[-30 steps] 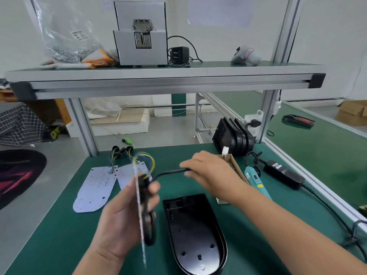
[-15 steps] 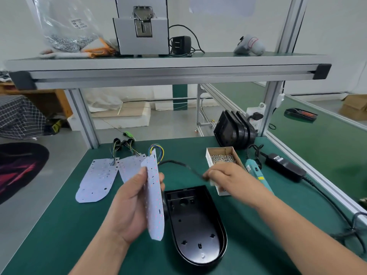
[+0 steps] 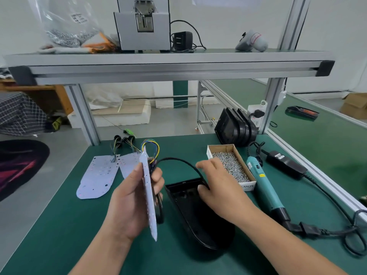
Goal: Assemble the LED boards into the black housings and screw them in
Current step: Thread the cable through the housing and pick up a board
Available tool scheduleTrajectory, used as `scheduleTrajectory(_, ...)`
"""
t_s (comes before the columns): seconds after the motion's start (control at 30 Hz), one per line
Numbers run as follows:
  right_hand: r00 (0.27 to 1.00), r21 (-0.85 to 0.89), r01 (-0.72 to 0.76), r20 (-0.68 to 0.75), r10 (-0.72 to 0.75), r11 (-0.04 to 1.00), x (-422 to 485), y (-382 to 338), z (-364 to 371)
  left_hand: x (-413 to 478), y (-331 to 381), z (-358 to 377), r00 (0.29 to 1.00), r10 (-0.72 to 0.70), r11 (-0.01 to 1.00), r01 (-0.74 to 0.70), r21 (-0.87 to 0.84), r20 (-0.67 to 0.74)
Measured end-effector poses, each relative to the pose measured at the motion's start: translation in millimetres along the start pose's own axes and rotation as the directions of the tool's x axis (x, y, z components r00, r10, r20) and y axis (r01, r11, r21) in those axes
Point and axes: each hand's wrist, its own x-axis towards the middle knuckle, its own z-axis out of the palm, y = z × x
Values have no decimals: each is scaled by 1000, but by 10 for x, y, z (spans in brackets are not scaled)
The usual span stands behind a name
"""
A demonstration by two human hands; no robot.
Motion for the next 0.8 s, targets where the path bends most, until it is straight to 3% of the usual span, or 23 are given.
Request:
scheduleTrajectory(0.17,994,-29,-73,83,75,997,94,109,-18,9,-14,-4,999,-35,999,35,-3,-13)
scheduleTrajectory(0.23,986,167,-144,107,127,975,115,171,-21,18,-48,4,999,-29,1000,29,10,-35)
scheduleTrajectory(0.27,980,338,-191,114,162,922,126,190,-43,28,-62,10,998,-29,999,30,26,-60)
scheduleTrajectory(0.33,970,654,-239,135,200,717,158,209,-85,48,-98,14,989,-35,998,41,43,-143)
scheduleTrajectory(0.4,975,790,-198,100,197,580,206,170,-97,61,-146,9,978,-33,996,49,74,-205)
scheduleTrajectory(0.47,984,823,-129,36,176,553,231,88,-36,59,-189,15,978,-21,990,50,135,-206)
scheduleTrajectory(0.53,990,808,-63,-25,141,585,217,24,66,46,-204,7,976,7,982,34,183,-218)
scheduleTrajectory(0.67,991,584,61,-134,23,809,175,16,172,73,-188,-83,951,41,978,25,208,-307)
scheduleTrajectory(0.8,994,461,97,-97,-59,882,129,73,179,85,-231,-139,932,0,983,66,170,-361)
